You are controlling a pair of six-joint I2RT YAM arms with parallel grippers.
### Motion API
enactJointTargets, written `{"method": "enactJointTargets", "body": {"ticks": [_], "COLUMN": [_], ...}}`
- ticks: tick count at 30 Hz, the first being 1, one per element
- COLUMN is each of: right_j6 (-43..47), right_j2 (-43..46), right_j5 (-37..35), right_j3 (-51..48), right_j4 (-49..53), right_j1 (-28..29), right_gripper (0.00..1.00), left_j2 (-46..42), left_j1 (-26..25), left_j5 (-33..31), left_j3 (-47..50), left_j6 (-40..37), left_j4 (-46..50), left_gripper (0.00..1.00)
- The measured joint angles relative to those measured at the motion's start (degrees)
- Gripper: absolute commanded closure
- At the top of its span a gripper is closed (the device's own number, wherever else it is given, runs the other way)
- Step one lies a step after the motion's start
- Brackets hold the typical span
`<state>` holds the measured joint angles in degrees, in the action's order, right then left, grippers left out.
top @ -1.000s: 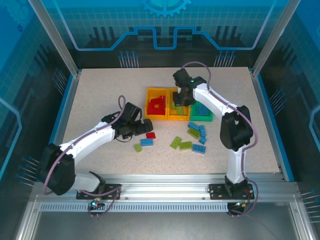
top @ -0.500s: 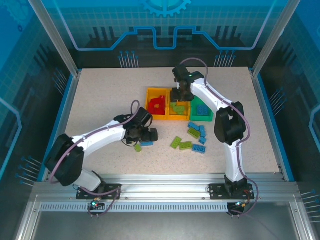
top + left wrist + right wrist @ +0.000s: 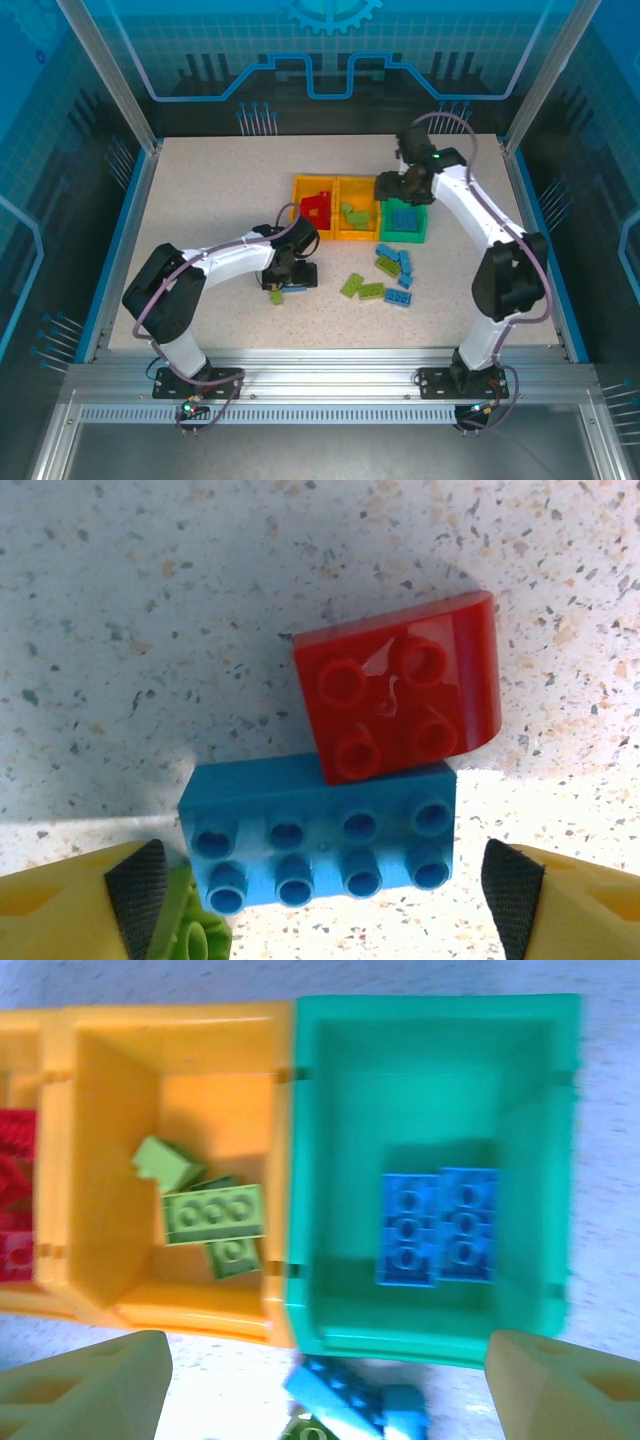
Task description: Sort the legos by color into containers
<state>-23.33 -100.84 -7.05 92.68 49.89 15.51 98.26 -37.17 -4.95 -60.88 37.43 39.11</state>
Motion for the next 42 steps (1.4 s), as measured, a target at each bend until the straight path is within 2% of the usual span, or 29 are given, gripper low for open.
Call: {"method": "enactJointTargets", "body": {"ticks": [5, 12, 19, 25, 30, 33, 42], "right_j6": [0.3, 0.9, 1.4, 1.4, 1.4, 1.4, 1.3], "right_j2": [3.8, 7.1, 9.5, 10.0, 10.5, 11.8, 15.7], "right_j5": [0.3, 1.7, 2.4, 3.1, 4.2, 4.8, 6.8], "right_j3": [-5.6, -10.7, -14.4, -17.6, -20.6, -22.5, -28.2], "right_j4": [-0.8, -1.5, -2.6, -4.0, -4.8, -5.4, -6.8], "right_j1": [-5.4, -9.8, -11.2, -12.3, -14.0, -15.5, -18.9], "right_gripper": [0.16, 0.16, 0.15, 0.16, 0.15, 0.15, 0.15], "left_j2": [3.3, 4.9, 5.0, 4.8, 4.6, 7.0, 26.6], "left_j1": [-0.4, -0.7, -1.4, -3.6, -4.1, -4.0, -4.0], "left_j5": [-0.5, -0.9, -1.3, -1.2, 0.6, 2.9, 12.1], "left_j3": [-1.9, -3.5, -4.9, -11.6, -20.0, -28.7, -57.1], "left_j6": [-0.4, -1.0, -1.2, -1.2, -1.9, -3.5, -6.0], "left_j4": [0.5, 1.7, 2.8, 4.5, 4.3, 3.9, 1.3], "left_gripper": [0.23, 0.46, 0.48, 0.47, 0.47, 0.47, 0.46]}}
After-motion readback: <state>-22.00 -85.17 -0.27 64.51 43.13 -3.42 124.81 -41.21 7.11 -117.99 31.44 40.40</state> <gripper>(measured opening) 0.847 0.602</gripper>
